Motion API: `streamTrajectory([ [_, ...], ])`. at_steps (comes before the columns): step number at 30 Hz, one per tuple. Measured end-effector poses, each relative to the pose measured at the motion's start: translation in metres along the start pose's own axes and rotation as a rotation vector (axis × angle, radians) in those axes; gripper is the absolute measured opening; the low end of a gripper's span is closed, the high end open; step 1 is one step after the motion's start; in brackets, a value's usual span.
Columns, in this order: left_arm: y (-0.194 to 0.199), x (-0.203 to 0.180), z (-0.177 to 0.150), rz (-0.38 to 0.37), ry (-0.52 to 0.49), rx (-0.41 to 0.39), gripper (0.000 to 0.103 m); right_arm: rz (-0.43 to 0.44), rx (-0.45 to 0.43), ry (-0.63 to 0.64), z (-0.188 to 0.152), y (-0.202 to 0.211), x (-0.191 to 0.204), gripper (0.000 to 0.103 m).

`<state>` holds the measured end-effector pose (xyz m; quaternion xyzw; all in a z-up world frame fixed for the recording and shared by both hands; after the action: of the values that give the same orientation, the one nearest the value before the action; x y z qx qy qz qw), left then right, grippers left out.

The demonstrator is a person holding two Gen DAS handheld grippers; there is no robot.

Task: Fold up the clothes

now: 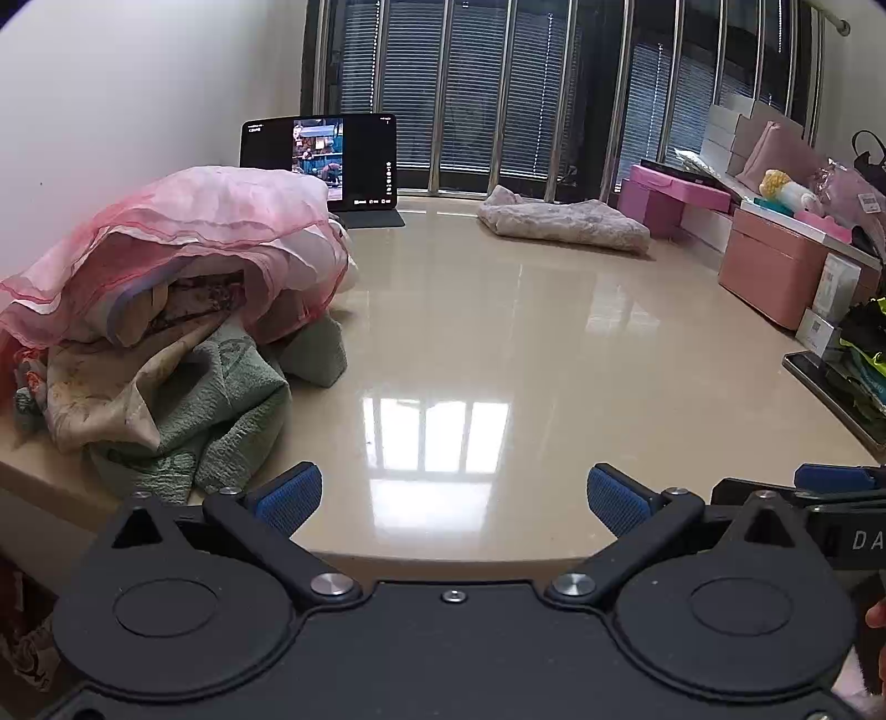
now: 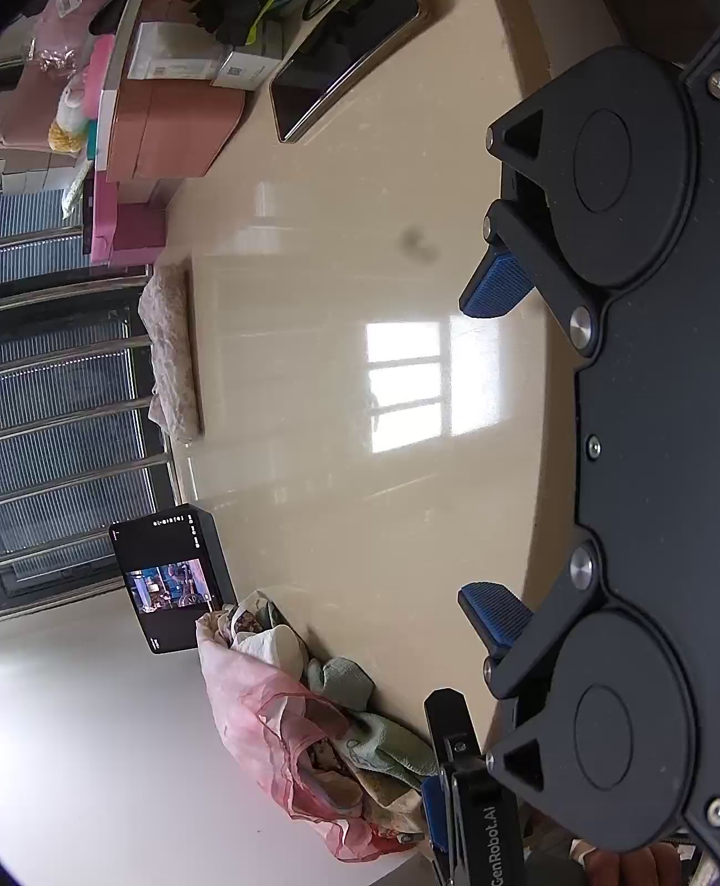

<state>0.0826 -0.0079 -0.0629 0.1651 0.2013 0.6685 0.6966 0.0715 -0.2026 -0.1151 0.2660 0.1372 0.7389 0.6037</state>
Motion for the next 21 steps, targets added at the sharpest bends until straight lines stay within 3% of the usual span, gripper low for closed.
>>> streamTrajectory([
  [21, 0.0016, 0.0002, -0.0019, 0.021, 0.009, 0.026, 0.103, 0.028, -0.001, 0.007, -0.0002, 0.0024, 0.0032, 0.103],
])
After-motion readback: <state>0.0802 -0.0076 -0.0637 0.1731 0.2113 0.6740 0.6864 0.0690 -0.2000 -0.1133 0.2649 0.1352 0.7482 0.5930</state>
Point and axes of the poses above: each gripper's, at about its wrist camera, not at the fingertips, and y roughly against the way its jaws point, x to its left, z to its top, the point moved 3 cm from there along -y, roughly the way its jaws point, and after that the axes turned 5 degrees about -x, right-handed, at the moved point
